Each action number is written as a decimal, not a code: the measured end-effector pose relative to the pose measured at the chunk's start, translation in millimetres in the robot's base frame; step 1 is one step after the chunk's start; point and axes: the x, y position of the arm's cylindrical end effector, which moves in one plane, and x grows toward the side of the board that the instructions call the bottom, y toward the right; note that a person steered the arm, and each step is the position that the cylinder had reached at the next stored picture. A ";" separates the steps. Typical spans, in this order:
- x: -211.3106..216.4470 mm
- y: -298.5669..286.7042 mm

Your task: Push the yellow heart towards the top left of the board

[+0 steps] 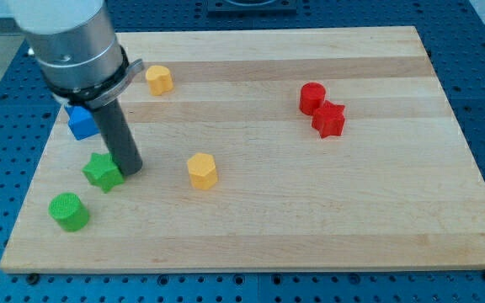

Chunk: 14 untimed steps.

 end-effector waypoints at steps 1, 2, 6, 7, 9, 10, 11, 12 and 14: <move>9.2 -50.8; -10.2 -30.3; -18.9 -33.6; -18.9 -33.6; -42.2 -25.3; -42.2 -18.1; -41.9 -6.3; -41.8 -0.2; -41.1 4.7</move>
